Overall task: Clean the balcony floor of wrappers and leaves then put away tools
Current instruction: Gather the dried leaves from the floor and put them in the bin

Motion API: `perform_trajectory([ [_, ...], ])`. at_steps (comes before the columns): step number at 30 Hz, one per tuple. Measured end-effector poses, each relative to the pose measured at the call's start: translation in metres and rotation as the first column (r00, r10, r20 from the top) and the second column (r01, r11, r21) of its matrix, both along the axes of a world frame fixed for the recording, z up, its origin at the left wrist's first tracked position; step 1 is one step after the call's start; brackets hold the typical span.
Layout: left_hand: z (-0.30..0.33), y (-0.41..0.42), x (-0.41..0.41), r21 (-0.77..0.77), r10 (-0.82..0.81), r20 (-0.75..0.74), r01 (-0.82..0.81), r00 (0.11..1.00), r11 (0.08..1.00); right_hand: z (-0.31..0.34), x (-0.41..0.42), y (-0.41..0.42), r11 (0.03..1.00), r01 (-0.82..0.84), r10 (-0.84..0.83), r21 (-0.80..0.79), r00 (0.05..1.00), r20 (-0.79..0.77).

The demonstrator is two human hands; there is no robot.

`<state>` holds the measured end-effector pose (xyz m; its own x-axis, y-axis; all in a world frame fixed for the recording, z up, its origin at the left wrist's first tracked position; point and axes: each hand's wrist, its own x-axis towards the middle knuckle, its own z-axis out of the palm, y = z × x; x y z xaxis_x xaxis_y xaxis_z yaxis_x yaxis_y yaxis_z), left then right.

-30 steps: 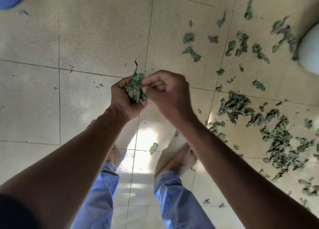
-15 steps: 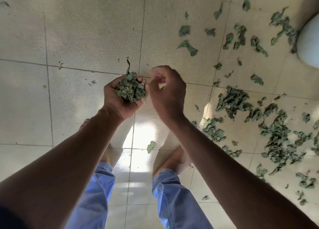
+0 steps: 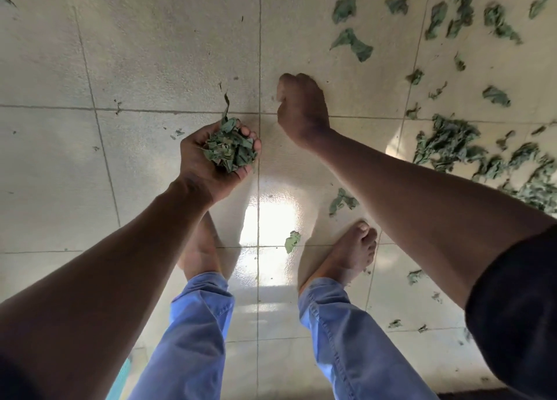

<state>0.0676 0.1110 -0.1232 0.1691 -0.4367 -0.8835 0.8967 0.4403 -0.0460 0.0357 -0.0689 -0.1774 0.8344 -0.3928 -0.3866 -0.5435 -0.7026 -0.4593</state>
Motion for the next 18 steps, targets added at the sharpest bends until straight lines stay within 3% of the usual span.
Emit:
perform_trajectory([
  [2, 0.003, -0.008, 0.003, 0.001, -0.009, 0.005, 0.009, 1.000, 1.000, 0.010, -0.001, -0.006, 0.958, 0.225, -0.234, 0.175, 0.972, 0.032],
  [4, 0.002, -0.015, 0.008, -0.001, 0.000, 0.007, 0.000, 1.000, 1.000, 0.036, -0.001, -0.007, 0.858, 0.369, -0.409, 0.358, 0.911, 0.043],
  [6, 0.002, -0.024, 0.012, -0.006, 0.014, 0.008, -0.014, 1.000, 1.000, 0.071, -0.003, -0.001, 0.779, 0.371, -0.465, 0.505, 0.882, 0.069],
  [8, 0.002, -0.033, 0.015, -0.011, -0.002, 0.029, 0.002, 1.000, 1.000, 0.104, -0.007, 0.013, 0.774, 0.290, -0.451, 0.563, 0.876, 0.168],
  [10, 0.005, -0.042, 0.016, -0.013, -0.013, 0.045, 0.013, 0.999, 1.000, 0.120, -0.015, 0.031, 0.834, 0.178, -0.359, 0.523, 0.894, 0.269],
  [13, 0.012, -0.055, 0.014, -0.062, -0.040, 0.081, 0.045, 0.996, 0.997, 0.124, -0.022, 0.049, 0.948, 0.014, -0.121, 0.317, 0.939, 0.321],
  [18, 0.014, -0.067, 0.012, -0.083, -0.003, 0.049, 0.007, 0.999, 0.997, 0.111, -0.011, 0.002, 0.969, 0.179, -0.239, 0.167, 0.846, 0.477],
])
